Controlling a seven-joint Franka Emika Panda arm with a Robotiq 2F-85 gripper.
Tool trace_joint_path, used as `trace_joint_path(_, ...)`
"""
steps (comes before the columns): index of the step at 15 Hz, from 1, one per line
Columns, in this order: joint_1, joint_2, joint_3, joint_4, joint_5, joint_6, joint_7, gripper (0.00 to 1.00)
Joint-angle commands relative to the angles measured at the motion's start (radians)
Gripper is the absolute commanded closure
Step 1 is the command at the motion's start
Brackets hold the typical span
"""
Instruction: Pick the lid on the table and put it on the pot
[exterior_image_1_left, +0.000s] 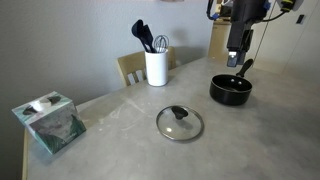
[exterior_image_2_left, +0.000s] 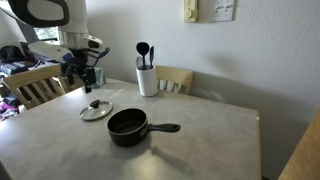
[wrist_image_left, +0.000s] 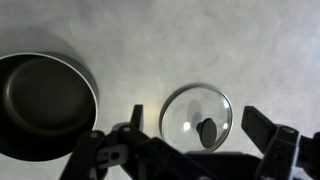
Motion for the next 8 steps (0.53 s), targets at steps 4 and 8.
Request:
trace_joint_path(4,-0.021,-0.006,0.026,-0.027,-0.037,0.016,0.079,0.00)
trace_joint_path(8,-0.002,0.130,0.056,0.079,-0.051,0.067,0.136,0.00)
